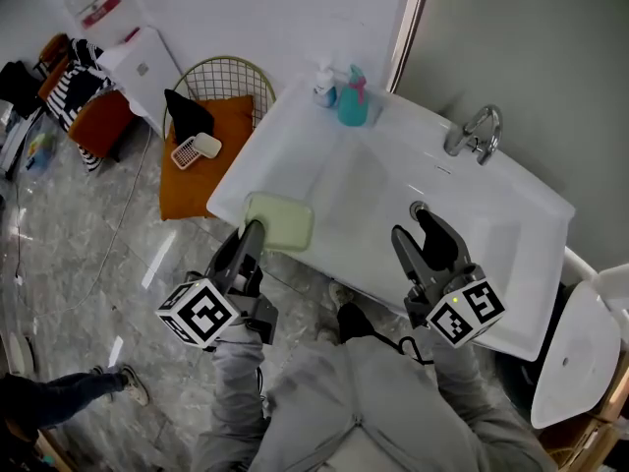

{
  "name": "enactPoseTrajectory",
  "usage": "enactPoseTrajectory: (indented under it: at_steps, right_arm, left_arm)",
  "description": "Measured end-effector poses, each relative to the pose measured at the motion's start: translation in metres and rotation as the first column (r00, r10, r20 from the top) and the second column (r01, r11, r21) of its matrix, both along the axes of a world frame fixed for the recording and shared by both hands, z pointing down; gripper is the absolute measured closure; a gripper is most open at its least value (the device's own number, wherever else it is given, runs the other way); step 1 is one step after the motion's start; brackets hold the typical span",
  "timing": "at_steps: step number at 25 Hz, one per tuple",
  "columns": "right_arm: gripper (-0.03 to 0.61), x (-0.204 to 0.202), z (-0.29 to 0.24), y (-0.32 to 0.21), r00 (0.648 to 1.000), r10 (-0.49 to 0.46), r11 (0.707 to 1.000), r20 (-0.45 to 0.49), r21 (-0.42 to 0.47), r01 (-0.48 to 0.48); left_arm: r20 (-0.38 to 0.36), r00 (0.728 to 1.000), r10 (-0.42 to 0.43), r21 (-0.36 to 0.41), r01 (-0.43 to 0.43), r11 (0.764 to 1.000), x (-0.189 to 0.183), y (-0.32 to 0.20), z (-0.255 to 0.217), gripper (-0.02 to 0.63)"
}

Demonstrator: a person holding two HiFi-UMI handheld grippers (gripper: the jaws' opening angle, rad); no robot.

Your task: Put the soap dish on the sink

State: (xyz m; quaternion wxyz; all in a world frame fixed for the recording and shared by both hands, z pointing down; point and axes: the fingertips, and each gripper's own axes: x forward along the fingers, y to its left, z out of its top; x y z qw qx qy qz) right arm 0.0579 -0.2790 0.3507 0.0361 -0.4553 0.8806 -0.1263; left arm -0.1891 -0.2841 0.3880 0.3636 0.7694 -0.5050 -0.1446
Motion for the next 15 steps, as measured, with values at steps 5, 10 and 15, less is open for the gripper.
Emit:
enactPoseTrajectory:
  at_steps: [5,10,15]
  right_arm:
    - [0.379,-0.004,0.003,-0.044,1.0,-0.028,1.0,0.006,-0.013,0.029]
    - [0.378,-0.004,0.005,-0.077,0.999,-0.045,0.998,0.006,-0.033,0.045]
    - [0.377,-0.001,0.019,-0.099,0.999,-0.052,0.997,0.003,-0.061,0.052]
  left_arm:
    - [0.01,1.0,-0.014,-0.011,0.014,1.0,0.0,-0.042,0.003,0.492]
    - [0.023,1.0,-0.009,-0.046,0.01,0.999,0.004,-0.084,0.018,0.492]
    - [0.029,0.999,-0.018,-0.092,0.02,0.996,0.005,-0.131,0.05,0.492]
